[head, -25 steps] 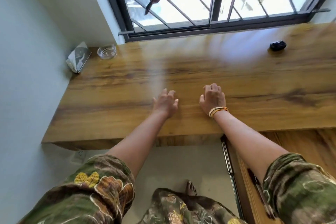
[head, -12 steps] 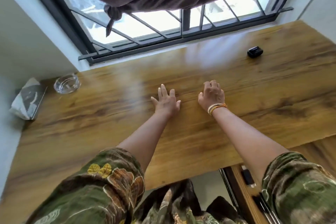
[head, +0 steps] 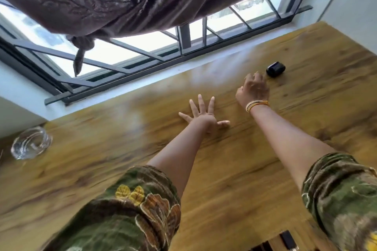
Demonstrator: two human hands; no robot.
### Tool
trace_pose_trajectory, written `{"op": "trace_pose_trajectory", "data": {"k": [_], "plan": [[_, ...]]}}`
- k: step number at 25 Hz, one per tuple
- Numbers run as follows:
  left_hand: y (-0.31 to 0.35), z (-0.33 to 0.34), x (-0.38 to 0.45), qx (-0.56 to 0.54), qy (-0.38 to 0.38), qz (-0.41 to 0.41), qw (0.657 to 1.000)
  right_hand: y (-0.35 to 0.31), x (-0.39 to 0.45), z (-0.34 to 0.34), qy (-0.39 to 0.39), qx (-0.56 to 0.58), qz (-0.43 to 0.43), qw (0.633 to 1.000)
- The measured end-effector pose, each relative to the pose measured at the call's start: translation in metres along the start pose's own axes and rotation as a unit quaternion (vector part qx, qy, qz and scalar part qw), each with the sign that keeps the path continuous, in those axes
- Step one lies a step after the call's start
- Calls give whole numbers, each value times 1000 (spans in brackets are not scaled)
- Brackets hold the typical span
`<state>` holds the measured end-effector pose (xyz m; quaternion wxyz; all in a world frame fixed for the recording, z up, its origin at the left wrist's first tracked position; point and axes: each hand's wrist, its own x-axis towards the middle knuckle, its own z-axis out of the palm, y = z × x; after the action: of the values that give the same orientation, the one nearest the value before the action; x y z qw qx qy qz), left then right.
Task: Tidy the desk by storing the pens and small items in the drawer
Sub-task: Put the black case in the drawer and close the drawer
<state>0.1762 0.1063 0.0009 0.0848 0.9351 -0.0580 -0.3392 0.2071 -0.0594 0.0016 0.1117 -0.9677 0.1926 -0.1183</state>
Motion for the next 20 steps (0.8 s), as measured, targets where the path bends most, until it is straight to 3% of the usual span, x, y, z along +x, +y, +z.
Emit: {"op": "trace_pose_trajectory", "data": {"k": [3, 9, 14, 17, 20], "plan": [[6, -12, 13, 28, -41, -25, 998, 7, 38, 6, 21, -62, 43, 997], [10, -16, 23, 29, -74, -44, 996, 26, 87, 14, -62, -45, 129, 989], [10, -14, 23, 33, -69, -34, 997, 28, 86, 11, -34, -46, 113, 992], [9, -15, 23, 26, -69, -35, 997, 25, 77, 8, -64, -65, 115, 989], [9, -13, 21, 34, -64, -30, 997, 18, 52, 2, -59, -88, 65, 992]]}}
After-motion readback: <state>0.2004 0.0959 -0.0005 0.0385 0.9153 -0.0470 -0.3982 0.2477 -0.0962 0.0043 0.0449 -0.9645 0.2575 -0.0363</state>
